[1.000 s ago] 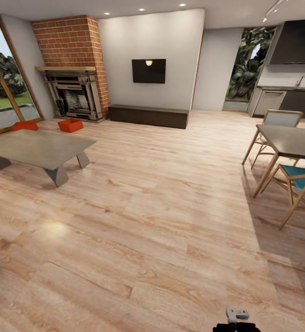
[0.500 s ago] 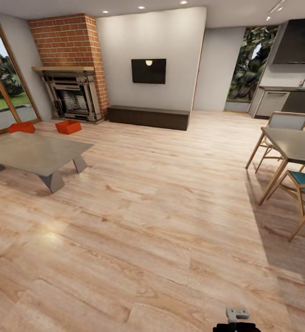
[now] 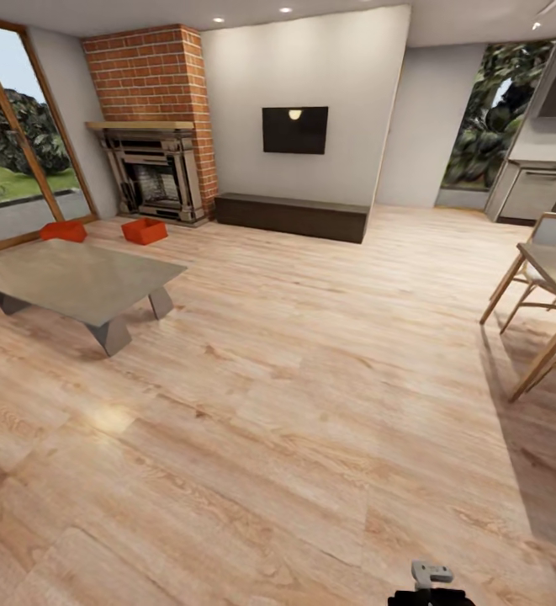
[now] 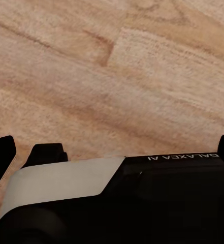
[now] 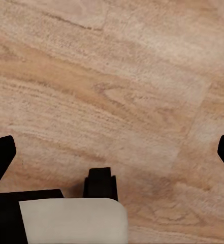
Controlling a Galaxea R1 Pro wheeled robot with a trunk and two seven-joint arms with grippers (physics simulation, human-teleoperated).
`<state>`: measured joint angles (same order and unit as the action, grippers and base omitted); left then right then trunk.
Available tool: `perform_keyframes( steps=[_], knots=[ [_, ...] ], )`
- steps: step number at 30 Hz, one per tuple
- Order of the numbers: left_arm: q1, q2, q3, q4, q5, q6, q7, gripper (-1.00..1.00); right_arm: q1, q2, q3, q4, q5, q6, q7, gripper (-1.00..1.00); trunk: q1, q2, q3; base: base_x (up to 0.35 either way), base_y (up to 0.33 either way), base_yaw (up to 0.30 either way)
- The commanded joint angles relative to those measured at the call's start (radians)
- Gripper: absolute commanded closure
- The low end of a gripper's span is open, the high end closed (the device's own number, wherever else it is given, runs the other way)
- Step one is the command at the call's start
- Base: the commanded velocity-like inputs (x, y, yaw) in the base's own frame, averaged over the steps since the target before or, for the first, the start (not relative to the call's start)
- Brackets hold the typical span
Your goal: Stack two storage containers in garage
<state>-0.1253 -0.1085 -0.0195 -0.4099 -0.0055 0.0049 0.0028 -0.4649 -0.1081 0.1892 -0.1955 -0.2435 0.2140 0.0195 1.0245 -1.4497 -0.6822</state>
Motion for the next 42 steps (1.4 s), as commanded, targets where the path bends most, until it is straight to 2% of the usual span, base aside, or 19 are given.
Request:
perform_keyframes(
  steps=[1, 8, 42],
  knots=[
    [0.000, 0.000, -0.002, 0.000, -0.001, 0.001, 0.000, -1.00, 0.000, -0.001, 0.008, -0.002, -0.009, 0.005, 0.000, -1.00, 0.001, 0.000, -0.001, 0.322, 0.000, 0.274],
    [0.000, 0.001, -0.002, 0.000, -0.001, 0.000, 0.000, -1.00, 0.000, -0.002, 0.008, -0.002, -0.009, 0.005, 0.000, -1.00, 0.001, 0.000, -0.001, 0.322, 0.000, 0.141],
    [0.000, 0.000, -0.003, 0.000, -0.001, 0.001, -0.001, -1.00, 0.000, -0.002, 0.008, 0.000, -0.009, 0.005, 0.000, -1.00, 0.001, 0.000, -0.001, 0.322, -0.007, 0.001]
  ],
)
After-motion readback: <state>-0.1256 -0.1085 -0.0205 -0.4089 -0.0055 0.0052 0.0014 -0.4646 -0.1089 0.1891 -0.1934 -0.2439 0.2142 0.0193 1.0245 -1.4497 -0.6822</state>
